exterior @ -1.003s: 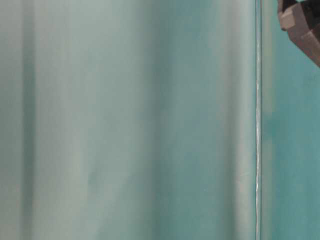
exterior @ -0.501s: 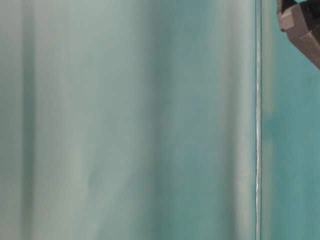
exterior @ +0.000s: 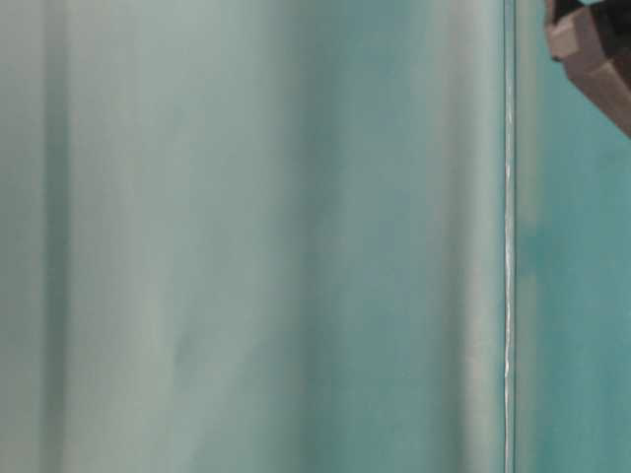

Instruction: Insert the wire through the hole in the metal fitting marked with a red label. (retake)

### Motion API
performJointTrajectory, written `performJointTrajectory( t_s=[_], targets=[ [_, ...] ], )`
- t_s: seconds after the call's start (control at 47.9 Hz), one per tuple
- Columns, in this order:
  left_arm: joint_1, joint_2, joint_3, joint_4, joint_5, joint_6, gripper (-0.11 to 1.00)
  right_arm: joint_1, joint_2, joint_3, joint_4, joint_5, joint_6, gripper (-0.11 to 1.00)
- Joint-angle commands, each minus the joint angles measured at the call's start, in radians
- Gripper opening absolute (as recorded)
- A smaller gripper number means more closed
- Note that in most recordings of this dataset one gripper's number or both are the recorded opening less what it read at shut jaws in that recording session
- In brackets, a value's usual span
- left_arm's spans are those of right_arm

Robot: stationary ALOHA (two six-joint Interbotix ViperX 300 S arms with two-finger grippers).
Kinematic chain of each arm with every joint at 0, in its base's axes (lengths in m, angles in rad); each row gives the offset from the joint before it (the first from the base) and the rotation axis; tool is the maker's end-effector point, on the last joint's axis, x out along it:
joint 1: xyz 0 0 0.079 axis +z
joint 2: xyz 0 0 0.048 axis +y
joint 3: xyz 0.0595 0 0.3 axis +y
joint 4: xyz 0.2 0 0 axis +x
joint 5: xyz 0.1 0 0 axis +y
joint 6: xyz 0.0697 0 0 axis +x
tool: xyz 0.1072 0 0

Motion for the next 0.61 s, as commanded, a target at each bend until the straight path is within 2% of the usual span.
performJointTrajectory(
  t_s=[0.0, 0.292, 0.585],
  targets=[
    [0.018, -0.028, -0.012, 0.0, -0.005, 0.006, 0.7, 0.002, -0.063, 0.008, -0.003, -0.003, -0.003, 0.82],
    [0.064, -0.089, -0.015, 0.002, -0.005, 0.037, 0.7, -0.002, -0.189, 0.086, -0.002, 0.006, -0.021, 0.81],
    [0.084, -0.094, -0.034, 0.005, -0.005, 0.091, 0.7, -0.014, -0.239, 0.126, 0.0, 0.008, -0.021, 0.82]
  ],
)
